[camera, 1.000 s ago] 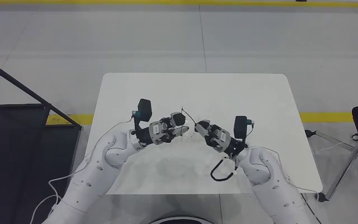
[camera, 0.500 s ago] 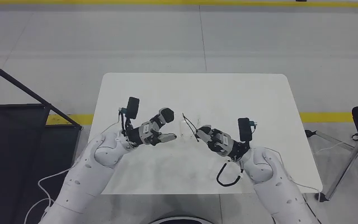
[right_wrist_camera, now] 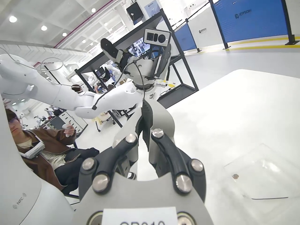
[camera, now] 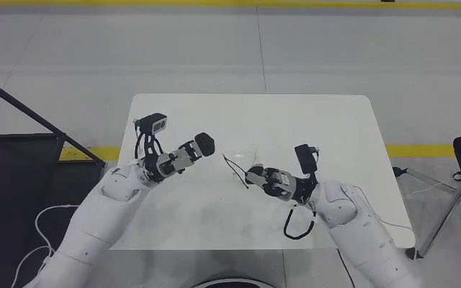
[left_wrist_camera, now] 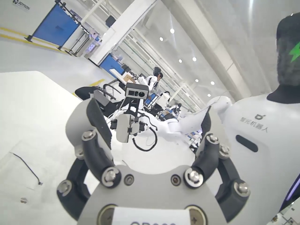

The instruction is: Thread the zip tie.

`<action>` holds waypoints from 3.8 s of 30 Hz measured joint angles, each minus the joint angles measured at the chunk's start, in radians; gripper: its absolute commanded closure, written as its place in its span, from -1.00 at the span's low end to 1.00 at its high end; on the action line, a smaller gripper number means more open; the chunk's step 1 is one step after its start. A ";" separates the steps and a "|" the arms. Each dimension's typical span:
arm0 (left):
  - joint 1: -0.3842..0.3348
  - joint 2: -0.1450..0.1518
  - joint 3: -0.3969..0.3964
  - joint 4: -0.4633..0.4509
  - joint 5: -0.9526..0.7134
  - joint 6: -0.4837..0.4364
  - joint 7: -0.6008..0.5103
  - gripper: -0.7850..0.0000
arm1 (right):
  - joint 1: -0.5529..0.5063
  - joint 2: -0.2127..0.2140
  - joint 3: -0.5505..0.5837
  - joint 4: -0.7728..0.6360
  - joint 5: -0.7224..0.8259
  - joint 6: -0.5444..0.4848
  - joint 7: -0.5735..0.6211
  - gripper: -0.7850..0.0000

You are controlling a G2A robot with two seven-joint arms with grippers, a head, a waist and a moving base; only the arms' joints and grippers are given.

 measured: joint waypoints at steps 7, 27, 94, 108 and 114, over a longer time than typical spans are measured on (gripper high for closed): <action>-0.021 0.006 0.023 0.022 -0.039 0.049 -0.049 -1.00 | 0.012 0.013 -0.008 0.002 0.063 0.000 0.040 1.00; -0.015 0.000 0.028 -0.002 -0.054 0.173 -0.095 -0.78 | 0.116 0.017 -0.138 0.088 0.454 0.008 0.362 1.00; -0.034 -0.036 0.018 0.020 -0.151 0.256 -0.256 1.00 | 0.207 0.075 -0.241 0.096 0.782 0.000 0.441 1.00; -0.030 -0.038 0.015 0.020 -0.128 0.238 -0.238 1.00 | 0.136 0.123 -0.185 -0.030 0.931 0.000 0.441 1.00; -0.030 -0.038 0.014 0.020 -0.123 0.235 -0.235 1.00 | 0.120 0.140 -0.166 -0.064 0.975 0.000 0.441 1.00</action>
